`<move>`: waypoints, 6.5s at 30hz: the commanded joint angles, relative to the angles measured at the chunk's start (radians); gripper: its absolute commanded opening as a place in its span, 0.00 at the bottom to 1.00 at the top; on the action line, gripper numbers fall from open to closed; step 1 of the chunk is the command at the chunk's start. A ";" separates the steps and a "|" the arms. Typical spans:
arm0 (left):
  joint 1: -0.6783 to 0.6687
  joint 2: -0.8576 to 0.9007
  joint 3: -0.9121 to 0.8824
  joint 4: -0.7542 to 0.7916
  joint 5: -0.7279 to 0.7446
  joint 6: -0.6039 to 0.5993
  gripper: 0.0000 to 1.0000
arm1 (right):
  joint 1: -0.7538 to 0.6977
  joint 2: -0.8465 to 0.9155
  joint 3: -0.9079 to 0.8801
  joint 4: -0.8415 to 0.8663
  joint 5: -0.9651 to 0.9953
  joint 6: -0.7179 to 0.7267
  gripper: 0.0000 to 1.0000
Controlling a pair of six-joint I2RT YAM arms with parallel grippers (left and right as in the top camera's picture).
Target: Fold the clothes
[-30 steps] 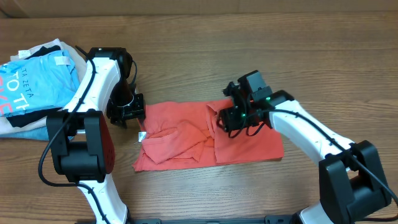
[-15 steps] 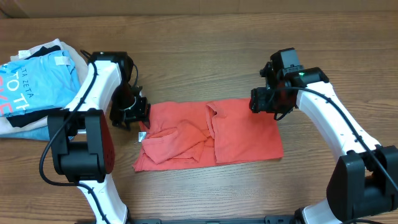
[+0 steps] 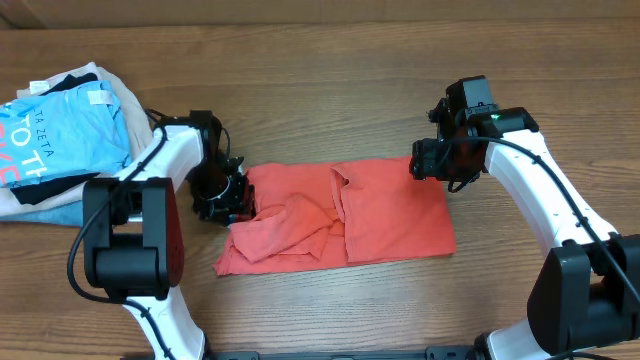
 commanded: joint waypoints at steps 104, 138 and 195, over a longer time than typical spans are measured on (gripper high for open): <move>-0.476 0.013 0.568 -0.219 0.056 -0.184 0.38 | -0.006 -0.018 0.015 -0.042 -0.007 -0.001 0.72; -0.205 -0.017 0.295 -0.187 -0.304 -0.431 0.47 | 0.347 0.103 0.016 0.354 0.001 -0.454 0.79; -0.203 -0.016 0.167 -0.061 -0.294 -0.431 0.53 | 0.275 -0.055 0.093 0.366 0.104 -0.075 0.47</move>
